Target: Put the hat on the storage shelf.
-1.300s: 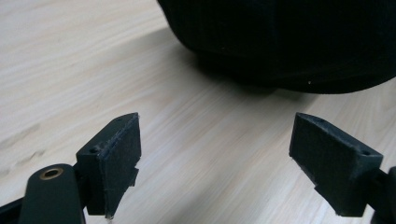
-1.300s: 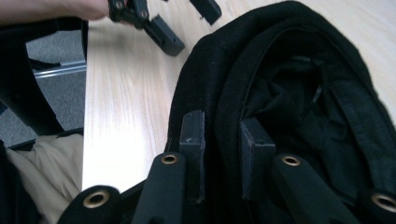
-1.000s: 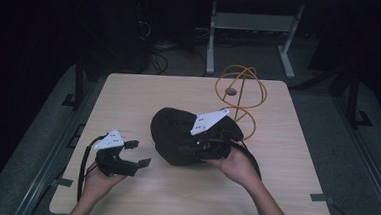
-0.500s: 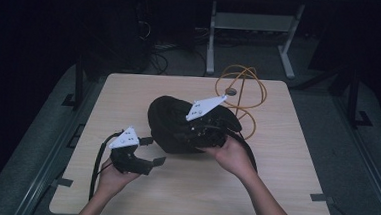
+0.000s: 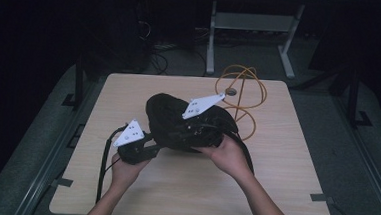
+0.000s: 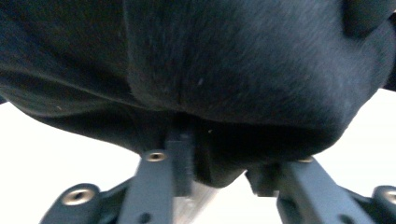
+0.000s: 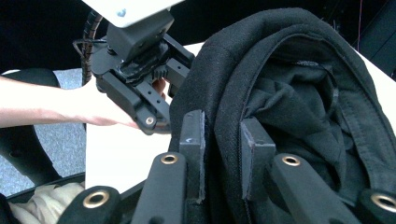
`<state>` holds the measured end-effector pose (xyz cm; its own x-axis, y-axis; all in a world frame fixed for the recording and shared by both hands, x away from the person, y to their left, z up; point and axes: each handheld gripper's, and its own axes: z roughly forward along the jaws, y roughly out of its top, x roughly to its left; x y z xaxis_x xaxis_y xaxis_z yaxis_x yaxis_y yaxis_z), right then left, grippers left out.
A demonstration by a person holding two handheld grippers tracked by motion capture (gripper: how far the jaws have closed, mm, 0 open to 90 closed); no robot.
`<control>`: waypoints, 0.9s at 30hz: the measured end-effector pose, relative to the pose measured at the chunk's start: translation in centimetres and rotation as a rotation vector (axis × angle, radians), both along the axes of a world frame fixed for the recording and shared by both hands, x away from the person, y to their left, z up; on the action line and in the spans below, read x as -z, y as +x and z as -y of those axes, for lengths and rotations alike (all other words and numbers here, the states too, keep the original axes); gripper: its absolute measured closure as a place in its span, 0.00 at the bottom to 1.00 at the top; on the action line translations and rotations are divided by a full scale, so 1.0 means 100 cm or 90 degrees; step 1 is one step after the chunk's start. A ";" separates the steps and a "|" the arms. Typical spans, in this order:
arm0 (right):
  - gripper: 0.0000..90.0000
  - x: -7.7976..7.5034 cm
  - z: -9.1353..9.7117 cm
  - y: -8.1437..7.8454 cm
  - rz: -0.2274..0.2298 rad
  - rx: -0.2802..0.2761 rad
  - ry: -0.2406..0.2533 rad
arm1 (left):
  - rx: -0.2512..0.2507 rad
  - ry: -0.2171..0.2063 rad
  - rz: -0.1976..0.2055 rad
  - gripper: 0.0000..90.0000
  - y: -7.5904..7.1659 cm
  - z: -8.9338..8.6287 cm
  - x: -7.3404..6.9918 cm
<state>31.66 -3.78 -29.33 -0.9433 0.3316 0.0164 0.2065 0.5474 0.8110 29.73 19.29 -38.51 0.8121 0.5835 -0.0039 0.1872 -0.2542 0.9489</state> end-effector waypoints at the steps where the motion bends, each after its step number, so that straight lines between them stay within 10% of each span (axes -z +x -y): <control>1: 0.82 -0.001 0.001 0.000 0.000 0.000 0.004 | -0.001 0.001 0.006 0.84 -0.001 0.000 -0.003; 11: 0.77 -0.008 0.014 0.002 -0.004 0.012 0.057 | -0.015 -0.006 0.039 0.95 0.000 -0.002 -0.033; 20: 0.49 -0.011 0.033 0.004 -0.043 0.012 0.109 | 0.005 0.012 0.067 0.96 -0.003 -0.013 -0.071; 27: 0.45 -0.010 0.050 -0.003 -0.012 0.034 0.078 | 0.021 0.005 0.041 0.96 -0.001 -0.024 -0.079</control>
<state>31.36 -8.82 -28.29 -0.9235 0.3756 0.0778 0.2489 0.4326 0.8666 29.60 21.71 -30.65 0.8293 0.5563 0.0531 0.1175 -0.2664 0.9567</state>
